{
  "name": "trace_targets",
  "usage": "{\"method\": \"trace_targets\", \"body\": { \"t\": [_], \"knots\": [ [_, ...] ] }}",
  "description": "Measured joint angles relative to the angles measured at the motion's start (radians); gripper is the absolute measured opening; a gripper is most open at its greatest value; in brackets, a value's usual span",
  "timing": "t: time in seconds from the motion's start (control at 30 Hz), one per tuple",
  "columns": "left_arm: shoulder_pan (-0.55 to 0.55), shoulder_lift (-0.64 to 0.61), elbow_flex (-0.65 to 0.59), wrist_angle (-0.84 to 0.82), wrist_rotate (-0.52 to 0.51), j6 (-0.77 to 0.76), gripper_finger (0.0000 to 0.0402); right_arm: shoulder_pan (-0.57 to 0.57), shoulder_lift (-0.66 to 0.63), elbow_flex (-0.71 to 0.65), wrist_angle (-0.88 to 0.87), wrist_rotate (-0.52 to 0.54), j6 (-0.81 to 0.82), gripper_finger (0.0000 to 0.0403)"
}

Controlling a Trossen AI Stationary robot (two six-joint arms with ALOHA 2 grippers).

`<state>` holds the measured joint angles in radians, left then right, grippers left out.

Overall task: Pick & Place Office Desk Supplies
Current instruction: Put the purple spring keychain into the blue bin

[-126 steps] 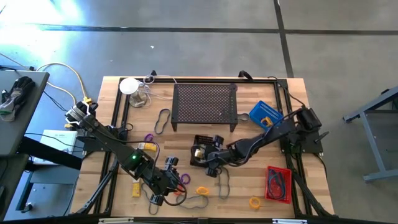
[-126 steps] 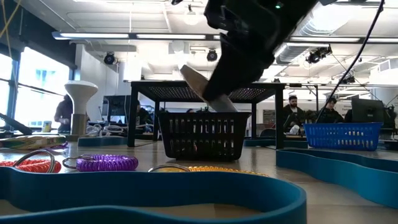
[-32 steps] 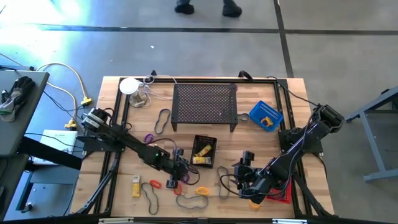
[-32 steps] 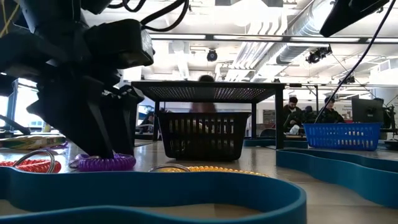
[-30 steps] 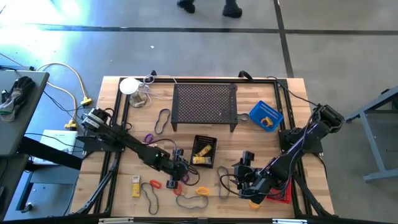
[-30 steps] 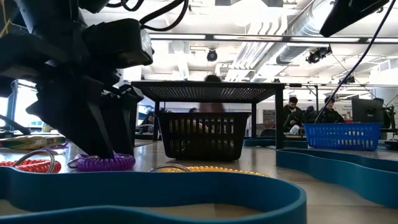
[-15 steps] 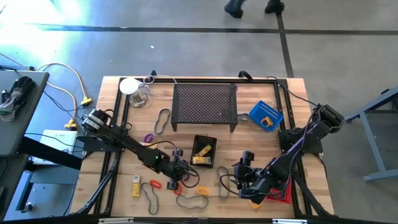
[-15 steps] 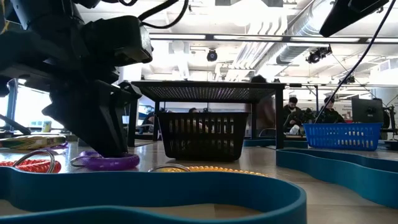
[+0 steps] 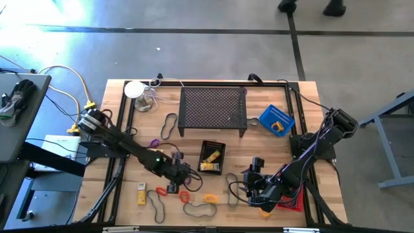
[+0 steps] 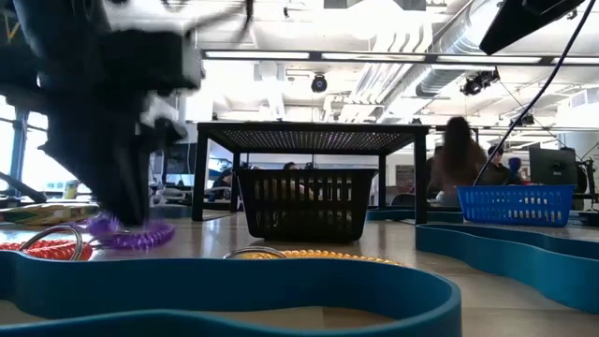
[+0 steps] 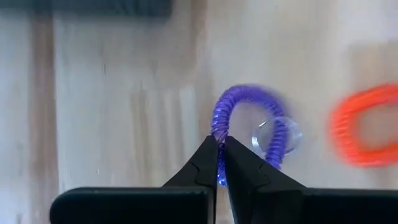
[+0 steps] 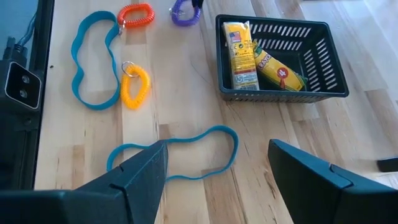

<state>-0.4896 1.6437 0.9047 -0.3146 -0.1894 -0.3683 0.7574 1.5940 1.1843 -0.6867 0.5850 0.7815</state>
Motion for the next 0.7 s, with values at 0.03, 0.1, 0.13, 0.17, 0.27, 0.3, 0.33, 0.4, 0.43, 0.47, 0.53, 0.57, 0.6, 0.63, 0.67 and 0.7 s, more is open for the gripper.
{"method": "trace_targets", "body": {
  "t": [0.03,0.1,0.13,0.17,0.27,0.3,0.33,0.4,0.43,0.47,0.53,0.57,0.6,0.63,0.67,0.7],
  "knots": [
    [-0.007,-0.023,0.003,0.006,0.0,0.0,0.0006,0.0,0.0,0.0,0.002,0.0,0.0,0.0265],
    [-0.026,-0.068,0.005,0.019,0.002,0.0,0.0006,0.0,0.0,0.0,0.009,-0.003,0.0,0.0265],
    [-0.036,-0.088,0.005,0.023,0.012,0.0,0.0006,0.0,0.0,0.0,0.011,-0.005,0.0,0.0265],
    [-0.048,-0.106,0.004,0.045,0.028,0.003,0.0006,0.0,0.0,0.0,0.012,-0.007,0.0,0.0265],
    [-0.091,-0.162,0.005,0.14,0.045,0.039,0.0006,0.0,0.0,0.0,0.013,-0.007,0.0,0.0265],
    [-0.106,-0.173,0.005,0.181,0.045,0.065,0.0006,0.0,0.0,0.0,0.014,-0.007,0.0,0.0265],
    [-0.121,-0.181,0.006,0.223,0.043,0.101,0.0006,0.0,0.0,0.0,0.016,-0.007,0.0,0.0265],
    [-0.149,-0.186,0.006,0.299,0.017,0.177,0.0006,0.0,0.0,0.0,0.027,-0.007,0.0,0.0265],
    [-0.161,-0.186,0.006,0.343,-0.007,0.213,0.0006,0.0,0.0,0.0,0.035,-0.004,0.0,0.0265],
    [-0.172,-0.186,0.006,0.378,-0.039,0.247,0.0006,0.0,0.0,0.0,0.043,0.005,0.0,0.0265],
    [-0.184,-0.179,0.006,0.433,-0.112,0.305,0.0006,0.0,0.001,-0.001,0.073,0.039,0.0,0.0265],
    [-0.185,-0.173,0.007,0.458,-0.154,0.321,0.0006,0.0,0.005,-0.001,0.091,0.056,-0.001,0.0265],
    [-0.183,-0.166,0.007,0.472,-0.203,0.331,0.0006,-0.001,0.009,-0.001,0.105,0.071,-0.005,0.0265],
    [-0.18,-0.157,0.007,0.487,-0.245,0.335,0.0006,-0.003,0.015,-0.001,0.116,0.085,-0.022,0.0265],
    [-0.172,-0.145,0.007,0.511,-0.29,0.335,0.0006,-0.005,0.02,-0.001,0.124,0.096,-0.043,0.0265],
    [-0.164,-0.133,0.008,0.531,-0.33,0.336,0.0006,-0.007,0.026,-0.001,0.139,0.117,-0.055,0.0265]
  ]
}}
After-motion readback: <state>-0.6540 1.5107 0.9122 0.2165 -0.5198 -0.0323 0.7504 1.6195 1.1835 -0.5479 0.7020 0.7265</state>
